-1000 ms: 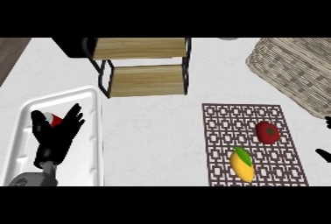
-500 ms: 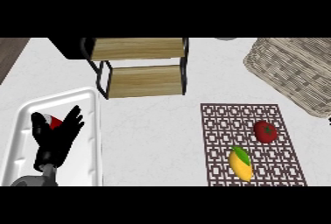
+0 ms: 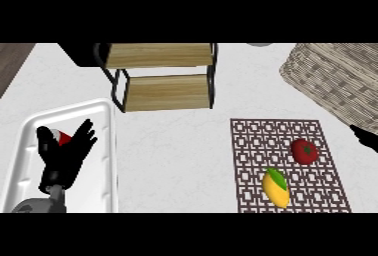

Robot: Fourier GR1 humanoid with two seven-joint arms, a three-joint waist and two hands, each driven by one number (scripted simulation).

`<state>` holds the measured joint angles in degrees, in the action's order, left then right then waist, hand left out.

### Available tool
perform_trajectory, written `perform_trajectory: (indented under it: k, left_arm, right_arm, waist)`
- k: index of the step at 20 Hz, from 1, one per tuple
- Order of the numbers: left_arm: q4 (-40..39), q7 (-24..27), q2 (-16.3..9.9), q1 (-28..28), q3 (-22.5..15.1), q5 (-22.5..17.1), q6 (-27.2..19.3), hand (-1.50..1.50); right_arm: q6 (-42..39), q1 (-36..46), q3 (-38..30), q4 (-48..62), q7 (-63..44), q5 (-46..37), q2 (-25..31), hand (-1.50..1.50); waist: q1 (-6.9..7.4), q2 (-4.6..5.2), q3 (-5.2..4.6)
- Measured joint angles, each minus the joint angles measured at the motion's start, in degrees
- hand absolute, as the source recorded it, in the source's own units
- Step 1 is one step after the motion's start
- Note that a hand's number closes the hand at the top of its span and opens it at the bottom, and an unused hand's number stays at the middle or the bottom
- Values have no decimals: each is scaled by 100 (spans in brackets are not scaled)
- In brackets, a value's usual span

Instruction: Pick the lemon from the placemat and place it in the tiered shelf

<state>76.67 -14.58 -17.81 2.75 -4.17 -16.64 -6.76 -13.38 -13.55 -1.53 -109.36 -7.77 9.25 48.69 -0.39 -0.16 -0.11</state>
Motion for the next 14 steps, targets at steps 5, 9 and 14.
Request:
perform_trajectory:
  k: [5,9,14]
  left_arm:
    - [243,-191,-23,-81,12,40,-4,0]
    - [119,-84,73,-51,35,95,60,0]
    - [-118,121,169,7,120,190,173,0]
  right_arm:
    - [517,251,581,-694,-1377,-781,-308,-150]
    - [586,593,1157,-834,-2281,-1362,-643,-150]
    - [274,1028,1565,-700,-2893,-1867,-950,-150]
  waist:
    - [51,6,3]
    - [64,16,6]
    - [60,11,17]
